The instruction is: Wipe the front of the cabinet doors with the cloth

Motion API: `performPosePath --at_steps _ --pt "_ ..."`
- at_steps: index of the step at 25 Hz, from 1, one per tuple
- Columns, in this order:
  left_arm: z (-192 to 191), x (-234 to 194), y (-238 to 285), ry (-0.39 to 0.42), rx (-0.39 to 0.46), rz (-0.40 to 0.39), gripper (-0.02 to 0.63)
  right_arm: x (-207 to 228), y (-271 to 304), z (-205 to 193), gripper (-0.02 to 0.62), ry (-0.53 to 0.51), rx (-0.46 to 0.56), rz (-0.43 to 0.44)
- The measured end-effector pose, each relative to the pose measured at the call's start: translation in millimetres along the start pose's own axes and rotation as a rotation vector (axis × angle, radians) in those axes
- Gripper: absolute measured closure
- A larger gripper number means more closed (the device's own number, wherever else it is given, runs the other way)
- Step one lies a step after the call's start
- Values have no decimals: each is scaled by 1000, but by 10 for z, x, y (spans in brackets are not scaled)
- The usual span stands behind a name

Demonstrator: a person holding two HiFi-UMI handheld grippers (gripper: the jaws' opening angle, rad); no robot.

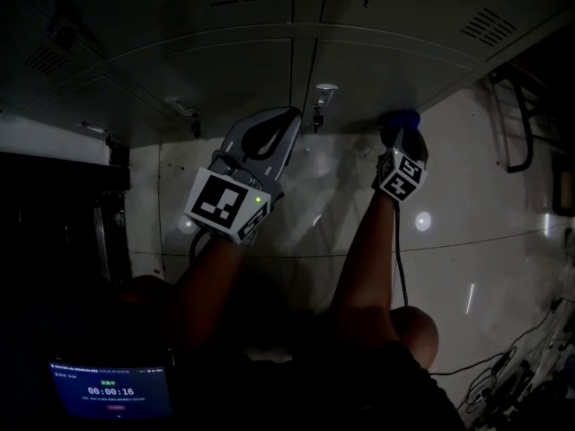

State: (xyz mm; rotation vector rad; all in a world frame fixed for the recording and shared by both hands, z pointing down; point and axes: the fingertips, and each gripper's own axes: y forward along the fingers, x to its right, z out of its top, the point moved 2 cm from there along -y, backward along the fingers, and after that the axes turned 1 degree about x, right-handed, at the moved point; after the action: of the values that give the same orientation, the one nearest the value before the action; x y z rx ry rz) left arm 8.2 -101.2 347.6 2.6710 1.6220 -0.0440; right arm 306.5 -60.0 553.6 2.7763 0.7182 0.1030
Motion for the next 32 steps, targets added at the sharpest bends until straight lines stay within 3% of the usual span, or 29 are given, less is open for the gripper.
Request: performPosePath --at_steps 4,8,12,16,19,22,26,29,32 --pt "17 -1 62 -17 8 -4 601 -67 -124 375 520 -28 53 116" --pt "-9 -38 141 -45 1 -9 601 -347 -385 781 520 -16 117 337" --pt "53 -45 207 -42 -9 -28 601 -806 -678 1184 519 -112 139 590" --pt "243 -41 222 -9 -11 -68 601 -1176 -1006 1699 520 -185 177 755" --pt "456 -6 186 23 -28 -108 601 -1437 -1271 2135 518 -154 228 844" --pt "740 -13 140 2 -13 -159 601 -1686 -1495 2446 520 -149 275 935" --pt "984 -136 -31 7 17 -139 601 -2081 -1806 2565 518 -207 276 1054" --pt "1041 -167 -145 23 28 -114 601 -2215 -1957 2544 519 -221 261 1087" --pt "1096 -138 -206 41 44 -118 601 -2224 -1975 2538 518 -194 260 1066"
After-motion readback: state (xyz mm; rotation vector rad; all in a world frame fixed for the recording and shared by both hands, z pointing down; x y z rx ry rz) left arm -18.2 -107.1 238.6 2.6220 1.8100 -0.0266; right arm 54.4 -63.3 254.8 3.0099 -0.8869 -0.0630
